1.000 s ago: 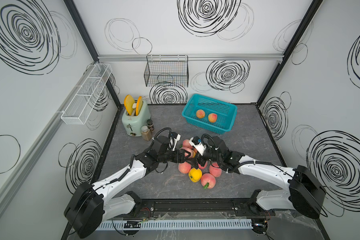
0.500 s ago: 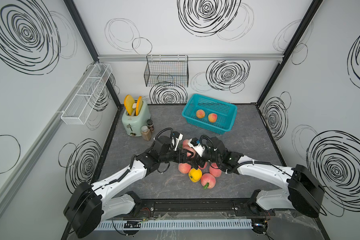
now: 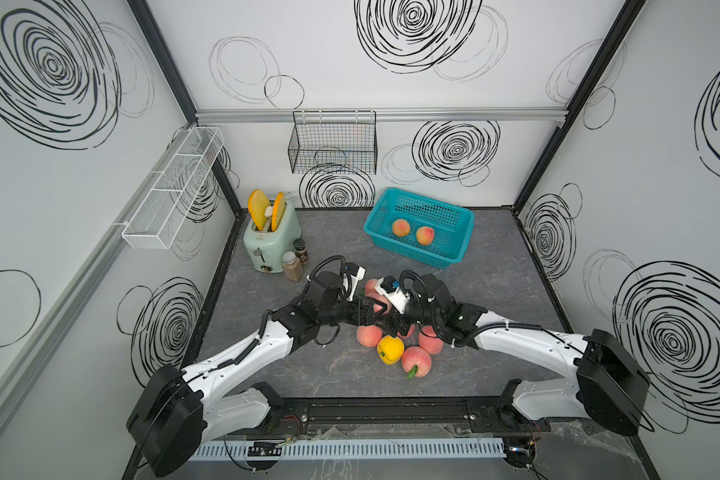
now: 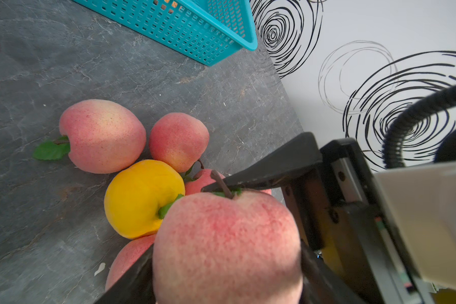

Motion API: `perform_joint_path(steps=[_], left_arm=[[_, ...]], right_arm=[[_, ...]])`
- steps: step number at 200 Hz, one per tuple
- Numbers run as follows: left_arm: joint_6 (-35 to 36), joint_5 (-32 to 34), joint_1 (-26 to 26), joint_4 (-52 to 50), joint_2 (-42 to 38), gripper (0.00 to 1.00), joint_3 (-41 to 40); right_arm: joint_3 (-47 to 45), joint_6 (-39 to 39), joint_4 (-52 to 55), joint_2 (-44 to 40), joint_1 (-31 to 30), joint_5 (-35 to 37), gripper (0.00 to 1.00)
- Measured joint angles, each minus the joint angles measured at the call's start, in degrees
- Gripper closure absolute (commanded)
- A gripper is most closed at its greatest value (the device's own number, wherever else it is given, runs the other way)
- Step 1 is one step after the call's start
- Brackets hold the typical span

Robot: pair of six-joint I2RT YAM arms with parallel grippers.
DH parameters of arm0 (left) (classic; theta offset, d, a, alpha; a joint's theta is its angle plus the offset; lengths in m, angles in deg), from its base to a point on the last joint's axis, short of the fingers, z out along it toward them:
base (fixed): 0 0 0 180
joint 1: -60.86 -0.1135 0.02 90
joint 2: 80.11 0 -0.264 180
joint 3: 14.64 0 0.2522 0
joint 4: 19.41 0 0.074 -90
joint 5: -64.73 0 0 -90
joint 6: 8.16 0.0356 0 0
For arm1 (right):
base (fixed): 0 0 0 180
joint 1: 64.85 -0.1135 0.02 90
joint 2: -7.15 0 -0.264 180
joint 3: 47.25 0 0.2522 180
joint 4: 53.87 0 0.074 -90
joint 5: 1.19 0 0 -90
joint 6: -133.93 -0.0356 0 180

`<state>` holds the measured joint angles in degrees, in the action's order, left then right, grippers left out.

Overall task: Put the peaches into the basket
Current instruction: Place the peach in the basket.

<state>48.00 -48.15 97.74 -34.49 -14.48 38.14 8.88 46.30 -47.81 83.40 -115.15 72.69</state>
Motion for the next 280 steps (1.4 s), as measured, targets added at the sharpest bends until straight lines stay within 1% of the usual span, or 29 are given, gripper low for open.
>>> perform_joint_path(steps=[30, 38, 55, 81, 139, 182, 210, 244, 280], left_arm=[[0.1, -0.5, -1.5, -0.4, -1.6, 0.00, 0.0], [0.2, -0.7, -2.1, -0.5, -2.2, 0.02, 0.0], [0.2, -1.2, -3.3, -0.7, -3.2, 0.02, 0.0], [0.2, -1.6, -5.3, -1.1, -4.2, 0.02, 0.0], [0.3, -3.1, -10.0, -1.1, -4.7, 0.02, 0.0], [0.4, -4.0, -11.7, 1.0, -4.3, 0.02, 0.0], [0.5, -3.9, -11.7, 2.3, -3.3, 0.01, 0.0], [0.3, -4.0, -11.7, 5.4, -1.7, 0.02, 0.0], [-0.4, -4.6, -11.7, 8.4, -0.1, 0.02, 0.0]], right_arm=[[0.7, -0.4, 0.3, 0.1, 0.3, 0.3, 0.31], [1.1, -0.5, 0.3, 0.1, 0.6, 0.5, 0.32], [2.0, -0.5, 0.6, 0.1, 1.3, 0.6, 0.32], [3.8, -0.7, 1.6, 0.3, 4.2, 0.5, 0.32], [9.4, -1.0, 4.9, 2.1, 15.2, -0.3, 0.32], [13.6, -1.8, 5.1, 3.9, 23.6, -0.6, 0.31], [16.4, -2.3, 4.9, 7.2, 27.7, -0.1, 0.31], [20.0, -2.9, 4.3, 12.2, 30.3, 1.1, 0.30], [26.6, -3.1, 3.7, 18.8, 32.8, 1.9, 0.30]])
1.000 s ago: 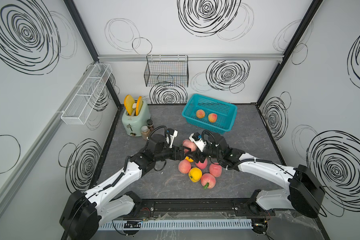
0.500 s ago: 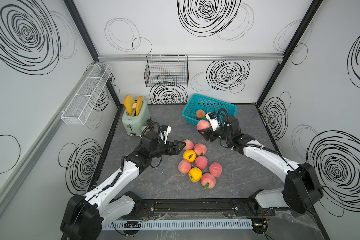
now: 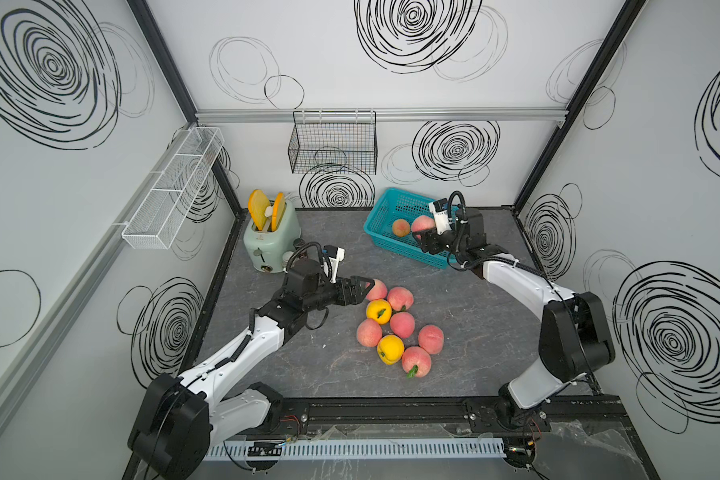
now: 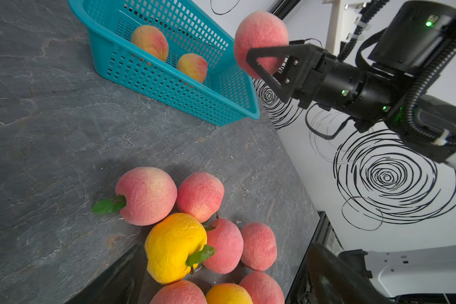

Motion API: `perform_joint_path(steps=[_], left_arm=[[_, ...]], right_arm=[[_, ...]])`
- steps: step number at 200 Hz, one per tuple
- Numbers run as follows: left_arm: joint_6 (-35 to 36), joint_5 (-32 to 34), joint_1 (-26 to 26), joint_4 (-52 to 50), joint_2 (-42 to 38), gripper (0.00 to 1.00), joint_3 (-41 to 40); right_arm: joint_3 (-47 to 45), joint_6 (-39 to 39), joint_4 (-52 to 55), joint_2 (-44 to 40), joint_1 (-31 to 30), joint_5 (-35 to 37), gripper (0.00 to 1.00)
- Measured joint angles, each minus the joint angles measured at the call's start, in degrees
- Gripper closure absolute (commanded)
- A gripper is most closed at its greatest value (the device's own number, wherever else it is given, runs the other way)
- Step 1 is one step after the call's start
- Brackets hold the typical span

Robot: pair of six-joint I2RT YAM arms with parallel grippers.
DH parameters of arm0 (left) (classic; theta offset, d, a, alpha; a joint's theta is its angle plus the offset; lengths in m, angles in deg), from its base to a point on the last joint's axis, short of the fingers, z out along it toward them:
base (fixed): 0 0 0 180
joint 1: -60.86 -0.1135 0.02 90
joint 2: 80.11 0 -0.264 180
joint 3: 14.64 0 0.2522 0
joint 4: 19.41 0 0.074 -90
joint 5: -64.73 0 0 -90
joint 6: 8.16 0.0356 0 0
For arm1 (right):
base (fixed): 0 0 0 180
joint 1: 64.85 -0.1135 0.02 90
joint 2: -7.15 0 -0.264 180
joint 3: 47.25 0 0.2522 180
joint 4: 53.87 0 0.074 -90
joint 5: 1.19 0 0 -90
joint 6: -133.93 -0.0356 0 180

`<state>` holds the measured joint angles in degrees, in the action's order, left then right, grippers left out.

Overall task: Put the peaches into the basket
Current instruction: Place the peach in the basket.

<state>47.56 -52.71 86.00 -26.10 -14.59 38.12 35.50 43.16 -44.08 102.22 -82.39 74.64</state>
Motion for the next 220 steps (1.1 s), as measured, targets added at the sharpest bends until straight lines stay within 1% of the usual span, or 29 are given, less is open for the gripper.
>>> perform_joint_path(steps=[34, 96, 135, 158, 220], left_arm=[[-0.2, -0.9, 0.0, 1.9, 1.0, 0.02, 0.0], [1.2, -0.8, 0.1, 1.7, 1.3, 0.02, 0.0], [3.5, 1.7, 0.8, -0.7, 1.9, 0.02, 0.0], [4.3, 3.0, 1.1, -1.2, 2.5, 0.02, 0.1], [4.8, 3.9, 1.6, -1.2, 4.8, 0.01, 0.2]], right_arm=[[5.0, -0.8, -1.5, 5.6, 1.9, 0.5, 0.30], [14.3, -1.7, -2.8, 15.6, 4.2, 0.6, 0.30], [19.1, -1.9, -3.7, 21.4, 5.4, 0.4, 0.30], [20.4, -2.1, -4.2, 24.0, 5.9, 0.0, 0.30], [27.3, -2.9, -4.0, 30.3, 7.0, -1.7, 0.30]])
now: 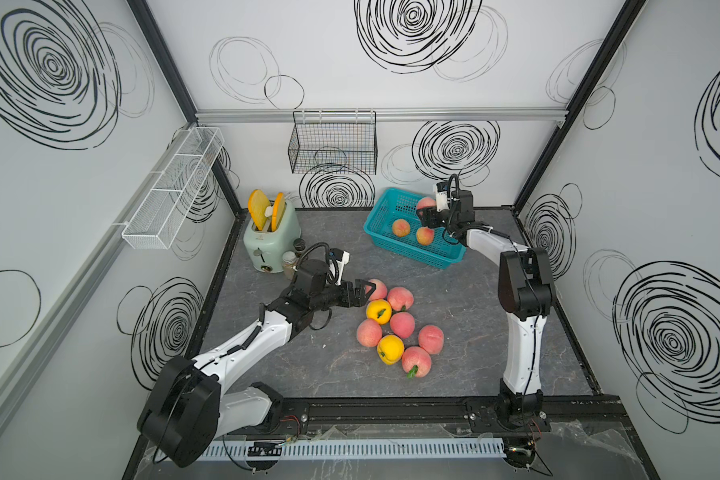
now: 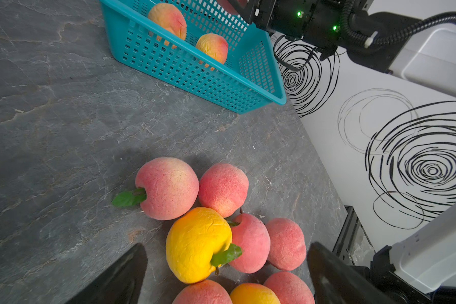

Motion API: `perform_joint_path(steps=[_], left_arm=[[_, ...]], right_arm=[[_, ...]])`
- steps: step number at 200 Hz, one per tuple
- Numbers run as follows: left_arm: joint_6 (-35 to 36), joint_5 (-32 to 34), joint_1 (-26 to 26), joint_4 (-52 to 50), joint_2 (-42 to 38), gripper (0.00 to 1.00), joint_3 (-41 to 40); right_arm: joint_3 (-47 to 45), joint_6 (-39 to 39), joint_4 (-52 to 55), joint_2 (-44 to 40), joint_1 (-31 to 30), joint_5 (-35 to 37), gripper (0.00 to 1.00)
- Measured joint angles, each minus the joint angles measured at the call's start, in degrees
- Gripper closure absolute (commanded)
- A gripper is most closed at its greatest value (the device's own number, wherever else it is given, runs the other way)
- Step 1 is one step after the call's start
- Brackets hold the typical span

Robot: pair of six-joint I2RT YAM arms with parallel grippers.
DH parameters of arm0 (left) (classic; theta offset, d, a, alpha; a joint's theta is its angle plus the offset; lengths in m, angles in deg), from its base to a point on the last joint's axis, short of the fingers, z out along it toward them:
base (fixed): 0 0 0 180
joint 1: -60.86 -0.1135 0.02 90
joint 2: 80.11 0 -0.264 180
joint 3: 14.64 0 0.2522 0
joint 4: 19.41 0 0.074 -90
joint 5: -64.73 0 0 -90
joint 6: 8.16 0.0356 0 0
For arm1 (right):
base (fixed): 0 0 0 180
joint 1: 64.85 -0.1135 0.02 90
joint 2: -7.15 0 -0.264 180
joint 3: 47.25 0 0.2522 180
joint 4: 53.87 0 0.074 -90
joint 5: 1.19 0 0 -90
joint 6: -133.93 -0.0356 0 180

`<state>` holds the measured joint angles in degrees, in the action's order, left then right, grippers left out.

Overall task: Put the peaches into the basket
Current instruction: Place the peach in the basket.

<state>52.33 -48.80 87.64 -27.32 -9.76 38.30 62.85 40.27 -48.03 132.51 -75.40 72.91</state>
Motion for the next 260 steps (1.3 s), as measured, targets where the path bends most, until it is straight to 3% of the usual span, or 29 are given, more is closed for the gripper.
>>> perform_joint_path(steps=[81, 260], left_arm=[[0.9, 1.8, 0.9, 0.0, 0.1, 0.02, 0.0], [2.1, 3.9, 2.5, -0.2, 0.6, 0.02, 0.6]], right_arm=[[9.9, -0.3, 3.4, 9.2, 0.3, -0.9, 0.30], [25.8, -0.7, 17.7, 19.4, 0.3, 0.5, 0.27]])
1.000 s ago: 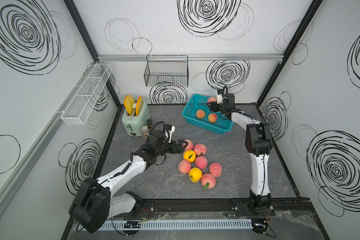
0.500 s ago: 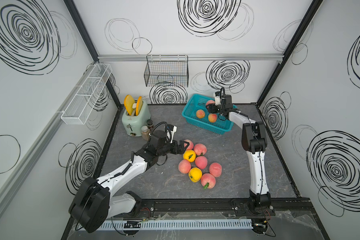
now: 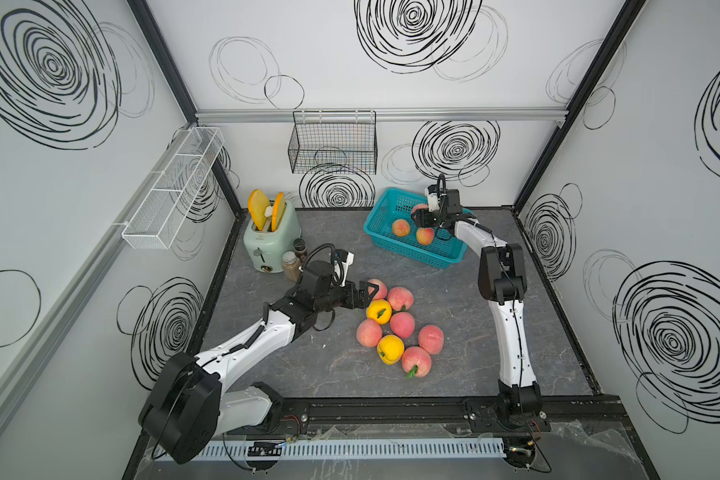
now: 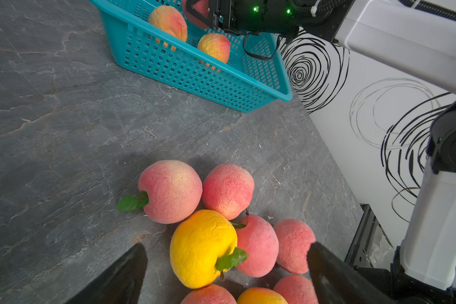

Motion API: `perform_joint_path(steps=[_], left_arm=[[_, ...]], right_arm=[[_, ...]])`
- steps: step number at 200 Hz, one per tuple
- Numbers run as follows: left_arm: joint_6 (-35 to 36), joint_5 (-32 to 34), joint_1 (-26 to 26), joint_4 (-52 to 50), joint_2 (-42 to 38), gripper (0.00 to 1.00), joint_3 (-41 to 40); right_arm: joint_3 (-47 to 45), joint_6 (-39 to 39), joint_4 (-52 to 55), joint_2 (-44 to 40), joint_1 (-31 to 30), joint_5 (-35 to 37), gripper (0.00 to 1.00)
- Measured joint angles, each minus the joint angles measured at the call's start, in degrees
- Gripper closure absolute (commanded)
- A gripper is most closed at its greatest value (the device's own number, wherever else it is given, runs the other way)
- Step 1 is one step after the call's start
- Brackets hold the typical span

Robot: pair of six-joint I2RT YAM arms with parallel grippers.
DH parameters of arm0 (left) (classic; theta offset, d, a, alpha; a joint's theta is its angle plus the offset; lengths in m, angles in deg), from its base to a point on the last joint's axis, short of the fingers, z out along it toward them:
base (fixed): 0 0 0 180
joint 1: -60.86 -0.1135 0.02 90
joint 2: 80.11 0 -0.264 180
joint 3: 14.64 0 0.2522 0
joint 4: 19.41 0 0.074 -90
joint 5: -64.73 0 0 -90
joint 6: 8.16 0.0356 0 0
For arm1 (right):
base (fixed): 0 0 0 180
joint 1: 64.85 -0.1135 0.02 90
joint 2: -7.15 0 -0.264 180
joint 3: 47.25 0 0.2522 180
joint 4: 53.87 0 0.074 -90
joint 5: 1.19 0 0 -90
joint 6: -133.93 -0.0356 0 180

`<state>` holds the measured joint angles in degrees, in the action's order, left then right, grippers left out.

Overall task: Put the peaches into the basket
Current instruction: Place the peach in the basket.

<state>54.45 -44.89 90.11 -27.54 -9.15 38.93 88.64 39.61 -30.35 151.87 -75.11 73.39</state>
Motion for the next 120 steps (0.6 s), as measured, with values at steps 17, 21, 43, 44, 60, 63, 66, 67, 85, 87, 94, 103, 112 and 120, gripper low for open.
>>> perform_joint_path(steps=[17, 21, 43, 44, 60, 63, 66, 67, 85, 87, 94, 103, 112, 120], left_arm=[[0.0, 0.0, 0.0, 0.0, 0.0, 0.02, 0.0], [0.0, 0.0, 0.0, 0.0, 0.0, 0.02, 0.0], [0.0, 0.0, 0.0, 0.0, 0.0, 0.02, 0.0], [0.0, 0.0, 0.0, 0.0, 0.0, 0.02, 0.0], [0.1, 0.2, 0.0, 0.0, 0.0, 0.02, 0.0], [0.1, 0.2, 0.0, 0.0, 0.0, 0.02, 0.0], [0.2, 0.2, 0.1, 0.0, 0.0, 0.01, 0.0], [0.2, 0.2, 0.1, 0.0, 0.0, 0.01, 0.0], [0.3, 0.3, 0.3, 0.0, 0.0, 0.02, 0.0], [0.3, 0.3, 0.4, 0.0, 0.0, 0.02, 0.0], [0.3, 0.3, 0.4, 0.0, 0.0, 0.02, 0.0], [0.3, 0.3, 0.6, 0.0, 0.0, 0.02, 0.0], [0.4, 0.4, 0.7, 0.0, 0.0, 0.02, 0.0], [0.4, 0.4, 0.7, 0.0, 0.0, 0.02, 0.0]], right_arm=[[1.2, 0.0, 0.7, 0.5, 0.0, 0.0, 0.27], [1.4, 0.0, 0.9, 0.7, 0.0, 0.0, 0.26], [2.6, 0.0, 1.7, 1.4, 0.0, 0.2, 0.25], [2.7, 0.0, 1.7, 1.4, 0.0, 0.2, 0.25], [2.9, 0.0, 2.3, 1.8, 0.0, 0.4, 0.25], [2.9, 0.0, 2.4, 1.9, 0.0, 0.4, 0.25], [2.9, 0.0, 2.5, 1.9, 0.0, 0.4, 0.25], [2.9, 0.0, 2.5, 1.9, 0.0, 0.4, 0.25], [3.2, 0.0, 2.8, 2.0, 0.0, 0.4, 0.24], [3.2, 0.0, 2.8, 2.0, 0.0, 0.4, 0.24], [3.3, 0.1, 2.9, 2.0, 0.0, 0.4, 0.23], [3.4, 0.1, 3.2, 2.0, 0.0, 0.4, 0.22], [3.5, 0.2, 3.3, 2.0, 0.0, 0.4, 0.21], [3.5, 0.3, 3.3, 2.0, 0.0, 0.5, 0.20]])
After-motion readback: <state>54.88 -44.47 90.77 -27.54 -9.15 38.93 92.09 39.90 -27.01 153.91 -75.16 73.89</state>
